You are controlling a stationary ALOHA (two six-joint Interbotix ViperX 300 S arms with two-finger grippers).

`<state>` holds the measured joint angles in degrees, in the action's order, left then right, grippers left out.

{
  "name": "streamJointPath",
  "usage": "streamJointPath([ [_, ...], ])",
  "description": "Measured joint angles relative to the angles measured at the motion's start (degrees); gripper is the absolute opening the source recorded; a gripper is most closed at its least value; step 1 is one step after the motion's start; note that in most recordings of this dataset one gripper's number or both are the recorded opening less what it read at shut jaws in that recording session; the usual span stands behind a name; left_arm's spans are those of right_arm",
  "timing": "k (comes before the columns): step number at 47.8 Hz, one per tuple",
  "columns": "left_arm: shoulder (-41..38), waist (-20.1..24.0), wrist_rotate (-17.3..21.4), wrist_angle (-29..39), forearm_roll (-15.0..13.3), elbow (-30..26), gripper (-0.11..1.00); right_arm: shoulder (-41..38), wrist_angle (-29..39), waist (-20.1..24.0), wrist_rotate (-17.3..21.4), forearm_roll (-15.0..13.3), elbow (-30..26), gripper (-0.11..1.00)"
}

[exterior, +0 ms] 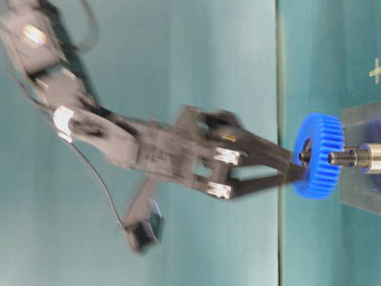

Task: Fit the large gear onto the shaft.
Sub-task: 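Align the gear hub with the upper shaft and push it on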

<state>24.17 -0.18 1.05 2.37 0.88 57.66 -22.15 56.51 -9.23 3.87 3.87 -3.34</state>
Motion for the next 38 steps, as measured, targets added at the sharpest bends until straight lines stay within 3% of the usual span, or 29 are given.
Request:
streamJointPath([
  [19,0.18,0.00,0.00,0.00,0.00,0.18,0.00,1.49,4.22,-0.26,-0.18,-0.62,-2.11,0.79],
  [30,0.26,0.00,0.09,0.00,0.00,0.35,0.00,10.02,5.27,-0.26,-0.18,-1.93,-2.46,0.78],
  [38,0.26,0.00,0.00,-0.18,0.00,0.35,0.00,16.08,4.31,-0.26,-0.09,-2.29,1.76,0.78],
])
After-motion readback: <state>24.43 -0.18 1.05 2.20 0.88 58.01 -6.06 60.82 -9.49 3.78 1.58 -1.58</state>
